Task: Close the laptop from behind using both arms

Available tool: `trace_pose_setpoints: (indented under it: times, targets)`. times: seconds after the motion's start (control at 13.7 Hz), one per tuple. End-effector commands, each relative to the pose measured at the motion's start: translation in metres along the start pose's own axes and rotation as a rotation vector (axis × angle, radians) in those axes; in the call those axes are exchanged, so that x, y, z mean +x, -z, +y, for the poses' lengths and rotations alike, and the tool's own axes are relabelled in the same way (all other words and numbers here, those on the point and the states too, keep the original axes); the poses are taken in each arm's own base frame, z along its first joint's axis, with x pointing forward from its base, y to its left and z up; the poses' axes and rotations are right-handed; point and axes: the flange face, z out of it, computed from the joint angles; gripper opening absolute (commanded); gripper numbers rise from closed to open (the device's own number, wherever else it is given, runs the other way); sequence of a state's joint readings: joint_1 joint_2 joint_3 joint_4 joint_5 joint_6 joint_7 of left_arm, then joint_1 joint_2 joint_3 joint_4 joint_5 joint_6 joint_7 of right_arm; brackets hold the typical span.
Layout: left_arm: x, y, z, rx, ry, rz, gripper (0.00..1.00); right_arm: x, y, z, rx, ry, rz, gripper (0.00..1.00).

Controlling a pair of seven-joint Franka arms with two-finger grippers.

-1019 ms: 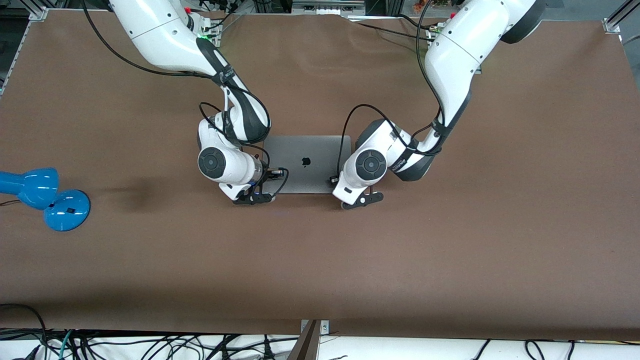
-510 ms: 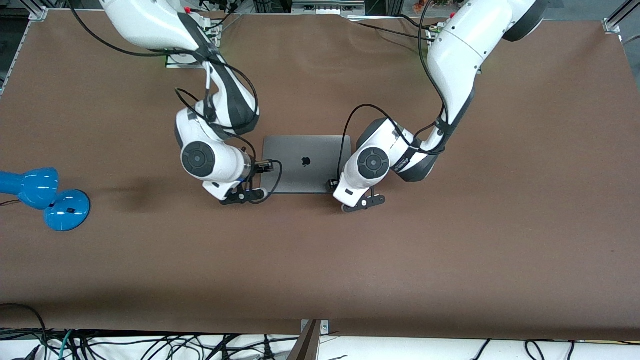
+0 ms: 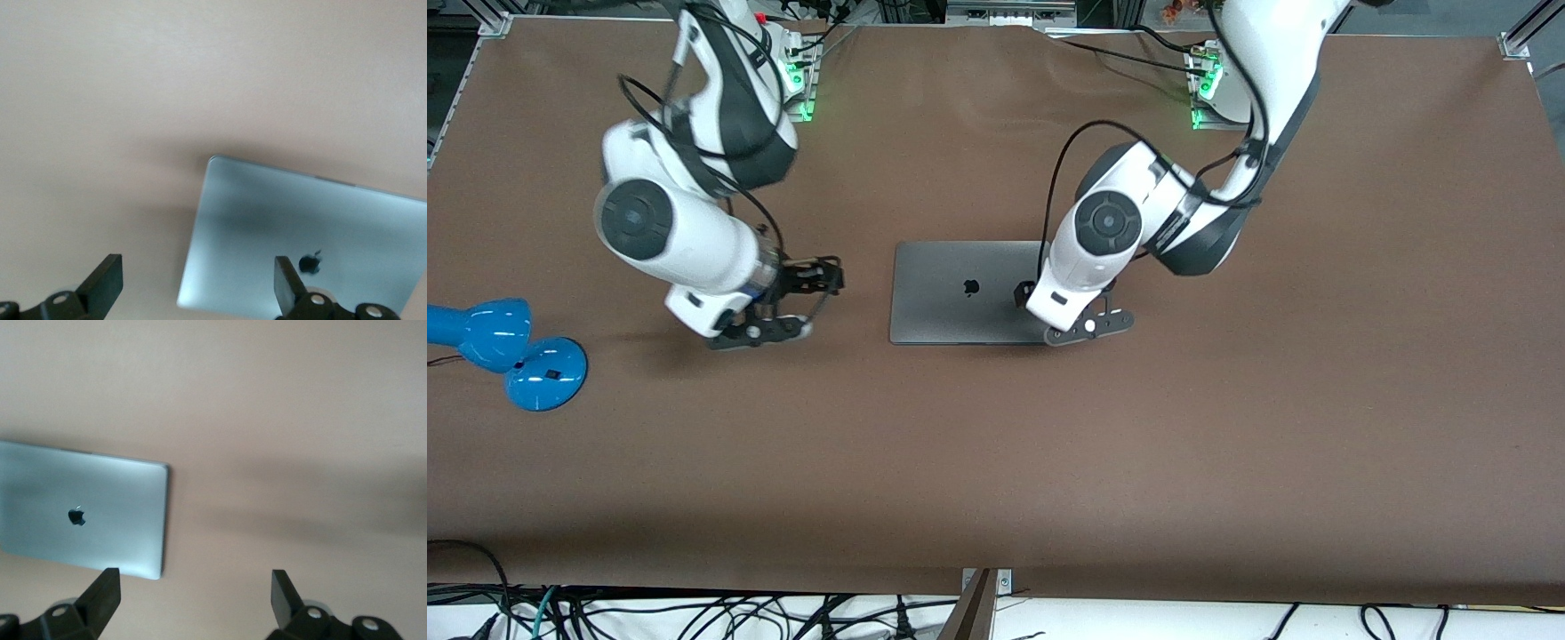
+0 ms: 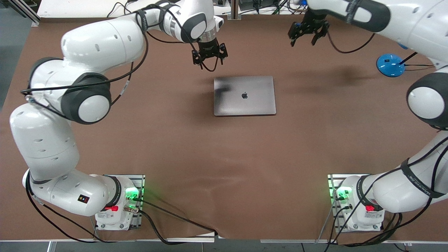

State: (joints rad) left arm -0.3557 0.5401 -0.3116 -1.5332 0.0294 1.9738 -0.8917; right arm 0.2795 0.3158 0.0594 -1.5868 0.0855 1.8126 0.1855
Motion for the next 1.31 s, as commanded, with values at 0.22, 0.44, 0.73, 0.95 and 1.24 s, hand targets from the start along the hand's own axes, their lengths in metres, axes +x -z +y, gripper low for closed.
trace_pose_setpoints:
  times: [0.22, 0.44, 0.73, 0.95, 1.24]
  targets:
    - [-0.027, 0.087, -0.061, 0.083, -0.110, 0.051, 1.00, -0.026, 0.084, 0.087, -0.013, -0.118, 0.051, 1.00]
    - [-0.039, 0.119, -0.098, 0.103, -0.164, 0.058, 1.00, -0.033, 0.103, 0.135, -0.019, -0.159, 0.070, 1.00]
    - [-0.051, 0.141, -0.146, 0.117, -0.215, 0.052, 1.00, -0.043, 0.117, 0.161, -0.059, -0.133, 0.067, 1.00]
    - [-0.047, 0.160, -0.195, 0.096, -0.257, 0.057, 1.00, -0.053, 0.129, 0.164, -0.088, -0.124, 0.068, 1.00]
    - [-0.036, 0.183, -0.243, 0.103, -0.293, 0.047, 1.00, -0.070, 0.142, 0.165, -0.087, -0.130, 0.044, 1.00]
